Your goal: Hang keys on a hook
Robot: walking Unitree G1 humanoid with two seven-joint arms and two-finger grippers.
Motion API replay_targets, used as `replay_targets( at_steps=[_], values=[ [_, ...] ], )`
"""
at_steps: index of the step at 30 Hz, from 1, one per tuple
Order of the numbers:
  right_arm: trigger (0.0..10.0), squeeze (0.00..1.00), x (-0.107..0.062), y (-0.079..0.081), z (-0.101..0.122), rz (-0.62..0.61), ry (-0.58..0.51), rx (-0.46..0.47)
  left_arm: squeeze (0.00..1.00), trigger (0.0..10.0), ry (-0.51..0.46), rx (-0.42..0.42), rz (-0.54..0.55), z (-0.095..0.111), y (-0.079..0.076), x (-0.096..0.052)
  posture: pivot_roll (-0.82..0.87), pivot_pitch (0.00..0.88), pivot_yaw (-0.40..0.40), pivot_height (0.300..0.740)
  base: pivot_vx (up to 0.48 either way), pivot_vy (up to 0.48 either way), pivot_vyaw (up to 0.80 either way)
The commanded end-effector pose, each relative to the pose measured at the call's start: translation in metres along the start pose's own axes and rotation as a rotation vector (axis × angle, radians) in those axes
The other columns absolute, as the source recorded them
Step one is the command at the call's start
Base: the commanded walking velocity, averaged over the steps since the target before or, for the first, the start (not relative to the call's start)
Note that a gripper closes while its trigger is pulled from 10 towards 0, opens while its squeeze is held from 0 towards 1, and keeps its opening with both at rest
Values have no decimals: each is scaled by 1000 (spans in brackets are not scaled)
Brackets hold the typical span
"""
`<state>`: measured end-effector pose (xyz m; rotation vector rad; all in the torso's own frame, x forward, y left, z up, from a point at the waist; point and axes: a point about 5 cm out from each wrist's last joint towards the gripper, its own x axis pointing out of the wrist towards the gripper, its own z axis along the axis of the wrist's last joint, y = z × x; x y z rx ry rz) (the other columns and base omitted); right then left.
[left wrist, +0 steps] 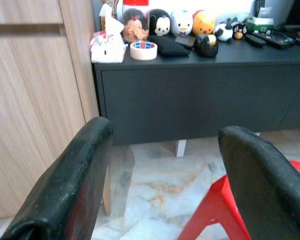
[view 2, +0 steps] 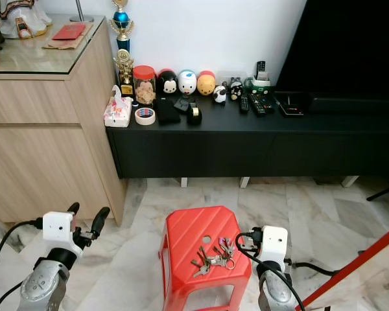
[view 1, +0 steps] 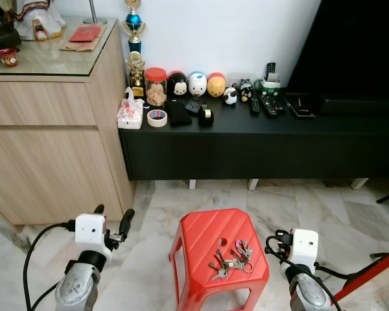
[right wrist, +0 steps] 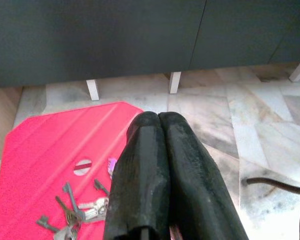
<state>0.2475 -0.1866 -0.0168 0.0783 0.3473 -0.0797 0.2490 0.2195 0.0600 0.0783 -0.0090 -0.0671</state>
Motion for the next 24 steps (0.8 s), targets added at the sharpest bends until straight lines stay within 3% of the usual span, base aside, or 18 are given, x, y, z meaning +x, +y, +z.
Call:
replay_targets(
  at_steps=[1,10,24],
  values=[
    [10000,0,0,-5,2,-14,0,1,0,10000,13,-9,-6,0,-1,0,86,0,-104,646,0,0,0],
    [10000,0,1,-8,8,-14,-26,9,0,10000,38,-27,-2,-3,-3,1,88,0,-110,646,0,0,0],
    [10000,0,3,-8,5,-25,23,27,0,10000,58,-21,10,-5,-1,2,94,0,-108,646,0,0,0]
  ],
)
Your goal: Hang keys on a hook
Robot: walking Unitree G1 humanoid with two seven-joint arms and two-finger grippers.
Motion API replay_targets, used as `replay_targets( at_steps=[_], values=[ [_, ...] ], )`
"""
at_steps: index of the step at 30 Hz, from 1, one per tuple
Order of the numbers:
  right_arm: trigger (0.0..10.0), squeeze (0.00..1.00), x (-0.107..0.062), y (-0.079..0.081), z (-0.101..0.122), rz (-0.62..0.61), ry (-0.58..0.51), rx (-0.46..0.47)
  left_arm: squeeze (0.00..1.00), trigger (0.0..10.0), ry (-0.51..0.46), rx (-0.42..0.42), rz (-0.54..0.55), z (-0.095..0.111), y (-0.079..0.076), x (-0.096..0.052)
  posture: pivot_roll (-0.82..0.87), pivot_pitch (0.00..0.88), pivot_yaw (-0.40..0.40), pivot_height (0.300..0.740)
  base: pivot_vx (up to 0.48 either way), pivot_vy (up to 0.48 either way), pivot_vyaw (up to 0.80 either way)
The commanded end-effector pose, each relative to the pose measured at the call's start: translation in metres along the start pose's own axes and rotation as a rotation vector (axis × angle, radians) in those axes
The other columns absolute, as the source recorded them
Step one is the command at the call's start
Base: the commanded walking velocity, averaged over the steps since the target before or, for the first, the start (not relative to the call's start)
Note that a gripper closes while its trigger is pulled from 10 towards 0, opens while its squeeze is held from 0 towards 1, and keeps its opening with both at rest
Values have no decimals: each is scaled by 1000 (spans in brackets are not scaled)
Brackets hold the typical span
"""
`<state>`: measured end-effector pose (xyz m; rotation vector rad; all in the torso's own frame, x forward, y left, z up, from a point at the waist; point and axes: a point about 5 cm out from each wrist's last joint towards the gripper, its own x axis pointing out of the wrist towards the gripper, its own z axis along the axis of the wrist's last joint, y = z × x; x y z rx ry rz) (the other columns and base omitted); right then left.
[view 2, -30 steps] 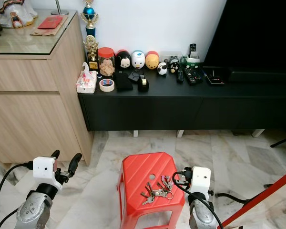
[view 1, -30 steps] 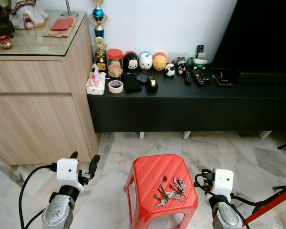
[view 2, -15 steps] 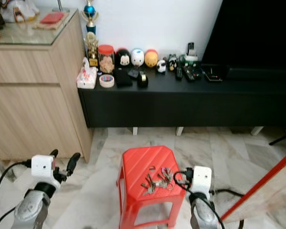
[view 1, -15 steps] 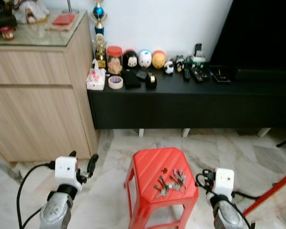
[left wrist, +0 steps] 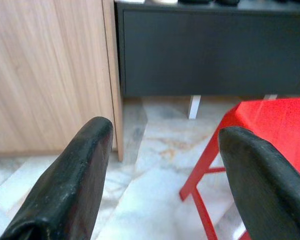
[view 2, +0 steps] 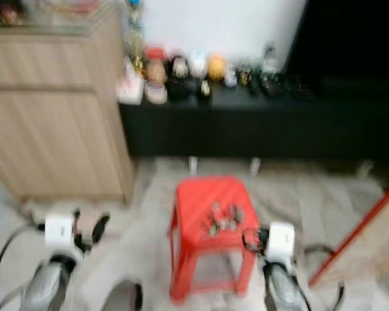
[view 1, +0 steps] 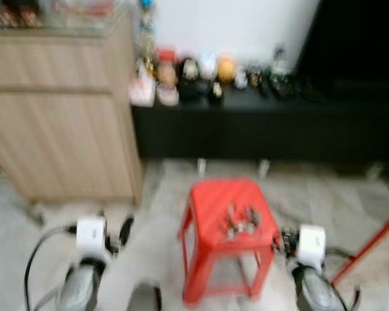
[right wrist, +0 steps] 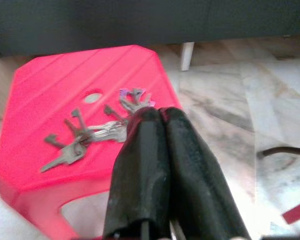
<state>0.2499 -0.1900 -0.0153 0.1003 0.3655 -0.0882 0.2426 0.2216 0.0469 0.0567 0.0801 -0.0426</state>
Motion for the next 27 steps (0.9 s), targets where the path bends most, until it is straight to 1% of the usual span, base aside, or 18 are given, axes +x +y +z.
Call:
replay_targets(
  at_steps=[1,3,8,15,22,25,27],
  values=[
    [10000,0,2,-5,2,-19,10,5,0,10000,-31,2,-9,9,-2,8,93,0,-106,641,0,0,0],
    [10000,0,2,-4,3,-15,1,-1,0,10000,-31,1,-8,9,-2,8,94,0,-107,632,0,0,0],
    [10000,0,2,-4,5,-15,-15,3,0,10000,-33,3,2,10,-2,9,95,0,-106,632,0,0,0],
    [10000,0,2,-4,4,-12,-7,-5,0,10000,-34,-9,-3,11,-3,10,95,0,-106,632,0,0,0],
    [10000,0,2,-3,4,-3,0,-30,0,10000,-39,7,9,12,-2,11,93,0,-106,632,0,0,0],
    [10000,0,2,-2,3,3,5,-38,0,10000,-41,8,12,13,-2,11,93,0,-107,632,0,0,800],
    [10000,0,2,-1,2,0,9,-40,0,10000,-43,16,17,13,-1,12,94,0,-107,632,270,0,697]
  ],
)
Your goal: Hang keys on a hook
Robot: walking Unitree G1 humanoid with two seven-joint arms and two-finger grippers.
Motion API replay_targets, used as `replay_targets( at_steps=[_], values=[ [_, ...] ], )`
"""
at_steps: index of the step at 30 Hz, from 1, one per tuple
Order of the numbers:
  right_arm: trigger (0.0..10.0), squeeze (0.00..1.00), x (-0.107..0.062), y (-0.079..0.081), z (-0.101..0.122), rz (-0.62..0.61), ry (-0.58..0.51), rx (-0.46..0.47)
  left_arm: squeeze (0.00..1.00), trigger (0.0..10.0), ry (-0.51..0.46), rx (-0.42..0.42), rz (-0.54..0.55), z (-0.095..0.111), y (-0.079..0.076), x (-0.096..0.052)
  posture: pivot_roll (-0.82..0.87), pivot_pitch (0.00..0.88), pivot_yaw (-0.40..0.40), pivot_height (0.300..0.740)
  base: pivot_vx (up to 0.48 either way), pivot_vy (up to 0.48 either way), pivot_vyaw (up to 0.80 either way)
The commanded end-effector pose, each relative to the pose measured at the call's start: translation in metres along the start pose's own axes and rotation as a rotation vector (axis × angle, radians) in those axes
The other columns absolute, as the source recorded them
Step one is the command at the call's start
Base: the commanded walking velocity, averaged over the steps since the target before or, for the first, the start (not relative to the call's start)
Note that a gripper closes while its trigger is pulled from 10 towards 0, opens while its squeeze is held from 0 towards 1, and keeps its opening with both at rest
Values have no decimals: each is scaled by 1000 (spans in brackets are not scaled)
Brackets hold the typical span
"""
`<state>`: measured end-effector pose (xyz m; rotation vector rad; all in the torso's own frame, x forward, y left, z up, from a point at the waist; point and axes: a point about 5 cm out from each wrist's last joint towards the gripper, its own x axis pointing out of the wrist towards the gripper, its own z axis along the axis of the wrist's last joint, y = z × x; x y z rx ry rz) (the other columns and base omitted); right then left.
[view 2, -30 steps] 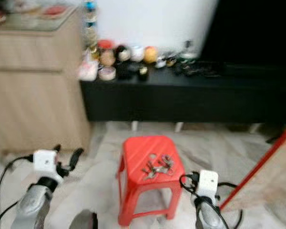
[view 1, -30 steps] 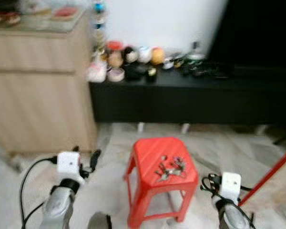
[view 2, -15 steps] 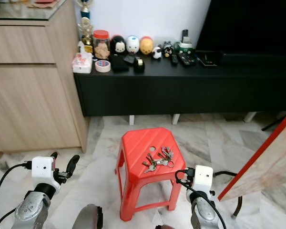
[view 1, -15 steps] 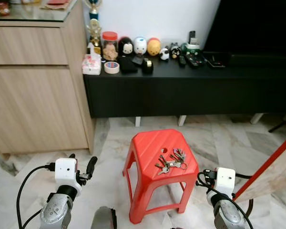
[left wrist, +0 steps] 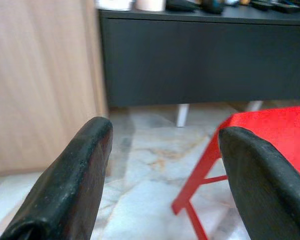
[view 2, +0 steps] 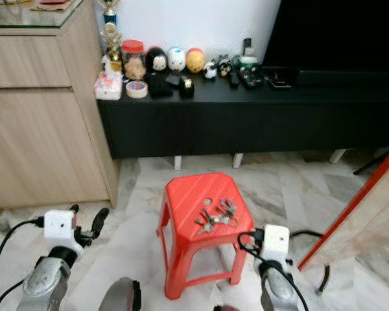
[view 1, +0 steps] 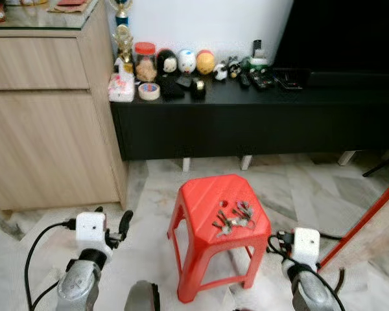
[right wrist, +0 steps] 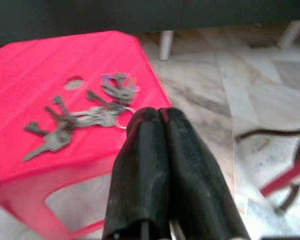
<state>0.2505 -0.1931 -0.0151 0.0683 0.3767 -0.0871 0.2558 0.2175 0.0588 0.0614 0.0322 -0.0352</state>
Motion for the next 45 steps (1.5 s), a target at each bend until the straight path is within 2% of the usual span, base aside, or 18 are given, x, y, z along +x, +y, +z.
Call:
replay_targets(
  at_steps=[1,8,35,45],
  values=[
    [10000,0,1,2,1,5,-1,-9,0,10000,5,10,8,0,2,-1,94,0,-107,632,277,0,594],
    [10000,0,2,-1,5,-20,-21,27,0,10000,-2,17,10,1,2,0,95,0,-105,632,311,0,0],
    [10000,0,3,3,3,-11,-9,-10,0,10000,-4,14,9,1,2,1,97,0,-105,632,334,0,0],
    [10000,0,2,2,2,6,0,-12,0,10000,-3,10,4,1,1,2,91,0,-102,632,0,0,783]
  ],
)
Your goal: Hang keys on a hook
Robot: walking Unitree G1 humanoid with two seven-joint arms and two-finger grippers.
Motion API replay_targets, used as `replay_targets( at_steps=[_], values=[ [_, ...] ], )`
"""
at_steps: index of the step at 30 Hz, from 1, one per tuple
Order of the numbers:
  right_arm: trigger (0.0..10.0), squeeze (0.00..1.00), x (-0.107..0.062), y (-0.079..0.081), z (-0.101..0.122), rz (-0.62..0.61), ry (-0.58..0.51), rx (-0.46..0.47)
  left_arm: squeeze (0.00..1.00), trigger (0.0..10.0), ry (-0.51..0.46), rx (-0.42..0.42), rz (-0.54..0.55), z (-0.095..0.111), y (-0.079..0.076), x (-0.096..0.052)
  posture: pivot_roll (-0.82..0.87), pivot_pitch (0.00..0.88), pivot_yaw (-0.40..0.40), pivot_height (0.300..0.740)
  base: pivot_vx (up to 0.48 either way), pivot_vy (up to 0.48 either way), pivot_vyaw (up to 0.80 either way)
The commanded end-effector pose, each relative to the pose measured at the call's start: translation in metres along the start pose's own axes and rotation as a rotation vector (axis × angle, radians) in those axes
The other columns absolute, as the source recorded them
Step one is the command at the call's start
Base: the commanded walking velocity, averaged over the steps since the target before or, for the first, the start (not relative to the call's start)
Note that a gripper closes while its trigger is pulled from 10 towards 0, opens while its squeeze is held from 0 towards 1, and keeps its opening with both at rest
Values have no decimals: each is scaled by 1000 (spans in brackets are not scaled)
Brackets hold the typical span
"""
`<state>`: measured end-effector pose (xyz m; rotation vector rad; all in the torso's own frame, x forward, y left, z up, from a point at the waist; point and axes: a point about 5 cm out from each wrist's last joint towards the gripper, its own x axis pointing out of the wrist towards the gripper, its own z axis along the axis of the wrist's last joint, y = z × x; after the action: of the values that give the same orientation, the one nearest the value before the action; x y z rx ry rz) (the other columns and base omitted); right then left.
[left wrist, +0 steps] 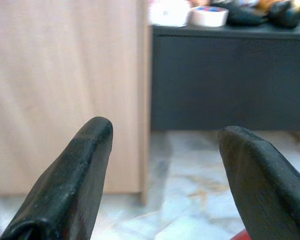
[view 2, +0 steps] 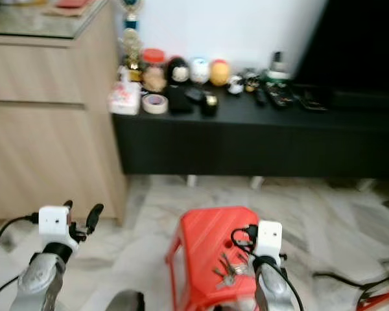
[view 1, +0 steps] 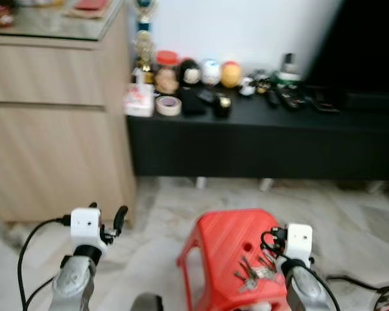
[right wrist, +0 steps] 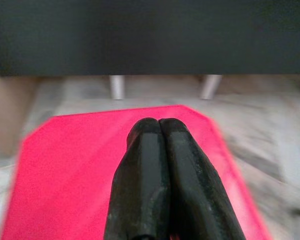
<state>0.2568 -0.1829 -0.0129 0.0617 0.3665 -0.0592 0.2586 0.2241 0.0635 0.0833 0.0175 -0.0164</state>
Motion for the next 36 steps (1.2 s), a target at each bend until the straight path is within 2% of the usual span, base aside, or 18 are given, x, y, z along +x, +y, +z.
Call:
replay_targets(
  at_steps=[1,4,15,19,25,31,36],
  values=[
    [10000,0,-2,-8,-2,-16,12,1,0,10000,10,-12,-16,-3,-6,-1,91,0,-102,632,0,0,800],
    [10000,0,-2,-7,-2,-9,16,2,0,10000,10,-12,-18,-3,-6,-1,93,0,-105,632,0,0,737],
    [10000,0,-6,-11,-5,-32,17,41,0,10000,10,-16,-17,-4,-6,-1,96,0,-110,632,0,0,0],
    [10000,0,-12,-9,-15,-25,49,50,0,10000,15,-16,-16,-5,-5,-2,92,0,-106,632,0,0,0],
    [10000,0,-11,-8,-21,-27,106,49,0,10000,21,-13,-15,-6,-4,-3,93,0,-104,632,0,0,0],
    [10000,0,-7,-6,-16,-17,92,39,0,10000,22,-3,-6,-6,-3,-4,94,0,-105,593,0,0,0],
    [10000,0,-4,-2,-12,-5,81,29,0,10000,24,1,-7,-6,-2,-6,101,0,-105,593,0,0,0]
  ],
)
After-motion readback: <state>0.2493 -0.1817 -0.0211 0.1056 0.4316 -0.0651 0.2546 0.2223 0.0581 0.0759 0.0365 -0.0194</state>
